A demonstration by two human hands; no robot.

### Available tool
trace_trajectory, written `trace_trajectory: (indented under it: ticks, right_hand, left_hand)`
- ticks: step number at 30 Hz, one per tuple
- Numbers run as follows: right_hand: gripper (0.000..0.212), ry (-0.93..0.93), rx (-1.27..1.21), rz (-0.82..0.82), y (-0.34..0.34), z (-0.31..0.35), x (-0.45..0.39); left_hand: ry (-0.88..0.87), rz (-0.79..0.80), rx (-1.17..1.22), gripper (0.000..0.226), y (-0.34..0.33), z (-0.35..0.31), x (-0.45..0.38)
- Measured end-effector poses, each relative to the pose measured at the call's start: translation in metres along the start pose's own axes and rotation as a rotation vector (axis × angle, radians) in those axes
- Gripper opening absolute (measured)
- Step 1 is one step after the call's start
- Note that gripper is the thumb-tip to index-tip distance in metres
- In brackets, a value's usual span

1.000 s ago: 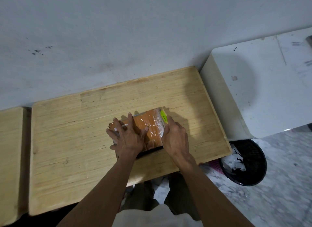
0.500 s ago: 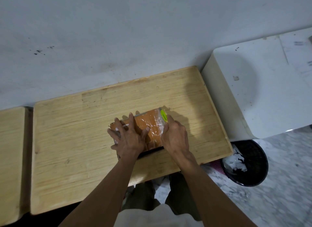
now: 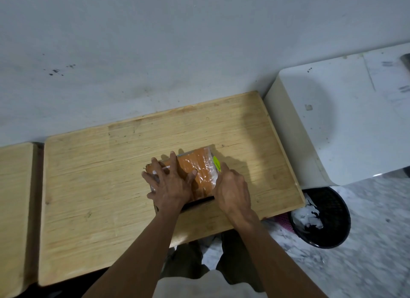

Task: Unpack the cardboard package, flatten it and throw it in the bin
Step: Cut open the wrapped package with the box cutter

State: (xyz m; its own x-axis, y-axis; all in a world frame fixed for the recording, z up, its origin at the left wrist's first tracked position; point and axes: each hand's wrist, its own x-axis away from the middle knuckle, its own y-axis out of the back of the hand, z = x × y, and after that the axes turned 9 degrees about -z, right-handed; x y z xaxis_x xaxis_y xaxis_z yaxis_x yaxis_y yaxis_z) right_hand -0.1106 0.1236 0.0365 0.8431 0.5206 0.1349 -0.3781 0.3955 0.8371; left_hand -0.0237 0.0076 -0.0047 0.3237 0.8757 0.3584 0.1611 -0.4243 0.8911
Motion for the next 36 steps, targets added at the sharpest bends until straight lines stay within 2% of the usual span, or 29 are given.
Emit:
trace_trajectory:
  ticks: [9,32,36]
  right_hand:
    - [0.04,-0.003,0.036,0.008,0.004,0.0,0.001]
    - [0.044,-0.046,0.073,0.105,0.009,-0.025,0.056]
    - [0.043,-0.052,0.051,0.074,0.008,-0.028,0.065]
  left_hand:
    - [0.017,0.013,-0.008,0.084,-0.001,0.0,0.0]
    - [-0.018,0.02,0.002,0.085,0.0,0.003,-0.001]
    - [-0.044,0.014,-0.014,0.084,0.0,0.004,0.001]
